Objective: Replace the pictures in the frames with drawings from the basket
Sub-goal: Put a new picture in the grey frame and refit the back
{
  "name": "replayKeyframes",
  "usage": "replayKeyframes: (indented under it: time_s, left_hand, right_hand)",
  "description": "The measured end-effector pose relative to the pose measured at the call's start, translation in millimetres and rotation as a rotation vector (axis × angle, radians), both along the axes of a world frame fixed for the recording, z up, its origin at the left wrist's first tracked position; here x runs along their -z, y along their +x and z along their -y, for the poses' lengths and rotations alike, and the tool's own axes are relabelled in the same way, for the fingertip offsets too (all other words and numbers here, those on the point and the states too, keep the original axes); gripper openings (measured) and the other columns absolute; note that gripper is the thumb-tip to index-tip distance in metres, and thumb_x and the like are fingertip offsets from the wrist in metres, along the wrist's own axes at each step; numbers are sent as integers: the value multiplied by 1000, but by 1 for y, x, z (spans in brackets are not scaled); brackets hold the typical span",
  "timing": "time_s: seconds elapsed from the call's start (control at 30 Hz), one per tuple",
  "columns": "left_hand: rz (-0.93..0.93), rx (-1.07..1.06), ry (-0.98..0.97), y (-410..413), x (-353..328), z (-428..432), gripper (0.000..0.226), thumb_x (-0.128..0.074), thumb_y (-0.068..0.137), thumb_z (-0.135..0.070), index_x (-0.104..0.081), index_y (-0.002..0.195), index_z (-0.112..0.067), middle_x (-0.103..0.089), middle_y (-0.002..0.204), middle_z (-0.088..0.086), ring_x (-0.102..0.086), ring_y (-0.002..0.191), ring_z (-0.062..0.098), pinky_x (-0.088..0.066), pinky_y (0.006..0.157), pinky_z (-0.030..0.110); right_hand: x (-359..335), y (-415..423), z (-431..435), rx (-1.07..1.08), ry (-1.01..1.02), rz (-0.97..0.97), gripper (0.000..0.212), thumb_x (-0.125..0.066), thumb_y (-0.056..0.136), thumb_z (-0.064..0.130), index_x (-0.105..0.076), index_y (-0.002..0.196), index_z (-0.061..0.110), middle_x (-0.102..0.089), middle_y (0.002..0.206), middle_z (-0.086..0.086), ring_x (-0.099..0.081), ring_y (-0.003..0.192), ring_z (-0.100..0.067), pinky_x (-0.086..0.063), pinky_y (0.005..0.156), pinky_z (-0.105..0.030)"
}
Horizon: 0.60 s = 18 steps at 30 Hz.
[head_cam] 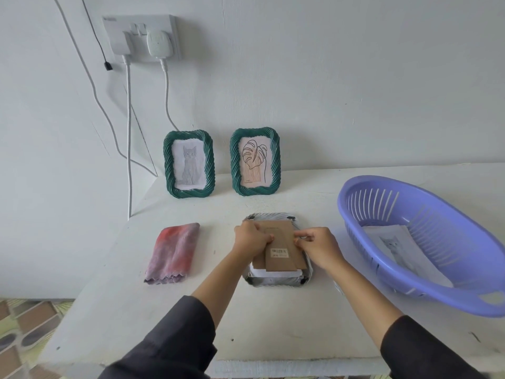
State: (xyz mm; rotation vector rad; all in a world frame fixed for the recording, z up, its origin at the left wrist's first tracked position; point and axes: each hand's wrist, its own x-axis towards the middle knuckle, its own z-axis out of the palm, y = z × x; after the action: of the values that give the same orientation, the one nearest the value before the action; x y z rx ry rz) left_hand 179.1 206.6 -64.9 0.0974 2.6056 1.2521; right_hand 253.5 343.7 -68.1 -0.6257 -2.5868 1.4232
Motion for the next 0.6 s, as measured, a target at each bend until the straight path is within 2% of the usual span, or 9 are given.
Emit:
replayKeyframes:
  time_s: [0.1,0.17,0.2,0.23,0.3,0.4,0.47,0.6]
  left_hand:
    - [-9,13,-15,-1,2,0,40,-68,81,-22,-57,116,-6,-51,125,14,-49,115,27,-43,91,30]
    - [-32,39,-56,-1,1,0,17,-67,82,-23,-61,94,-11,-55,116,13,-47,117,28,-42,90,30]
    - [-50,51,-86,0,0,0,12,-66,82,-24,-59,81,-15,-57,111,12,-48,116,28,-42,89,30]
    - [-70,65,-120,-1,0,0,15,-66,82,-26,-59,78,-14,-60,109,13,-49,115,29,-42,88,31]
    - [-121,82,-180,0,0,1,30,-65,82,-30,-62,97,-4,-61,113,15,-50,115,31,-41,91,35]
    - [-168,58,-245,0,1,5,48,-63,83,-36,-54,117,-2,-58,118,14,-45,117,29,-37,94,35]
    - [-159,58,-262,-1,3,6,52,-64,82,-39,-52,119,-4,-58,117,15,-44,117,29,-38,93,35]
    - [-107,81,-298,-4,1,8,53,-63,82,-44,-56,111,0,-60,113,17,-43,116,30,-39,92,36]
  right_hand:
    - [2,-2,-1,6,5,11,23,-61,83,13,-72,103,17,-68,85,-3,-63,89,-18,-46,80,-27]
    - [2,-3,-1,12,6,19,24,-62,83,13,-72,104,18,-71,94,-7,-64,94,-21,-47,83,-28]
    - [3,-4,-1,15,9,23,24,-62,83,13,-71,104,18,-72,97,-7,-64,96,-22,-46,83,-28]
    - [3,-4,-2,17,14,26,24,-62,83,14,-71,104,17,-72,98,-8,-64,97,-23,-46,83,-28]
    - [4,-5,-2,18,28,30,24,-63,82,15,-71,105,18,-72,101,-8,-64,99,-23,-47,85,-29]
    - [6,-6,-2,14,50,36,26,-62,82,16,-71,106,18,-71,107,-5,-63,102,-21,-48,87,-29]
    - [6,-7,-3,21,54,42,27,-63,81,16,-70,108,18,-70,111,-6,-63,105,-20,-49,91,-30]
    - [6,-8,-3,20,64,47,29,-64,82,17,-69,110,17,-69,112,-8,-62,107,-21,-48,93,-31]
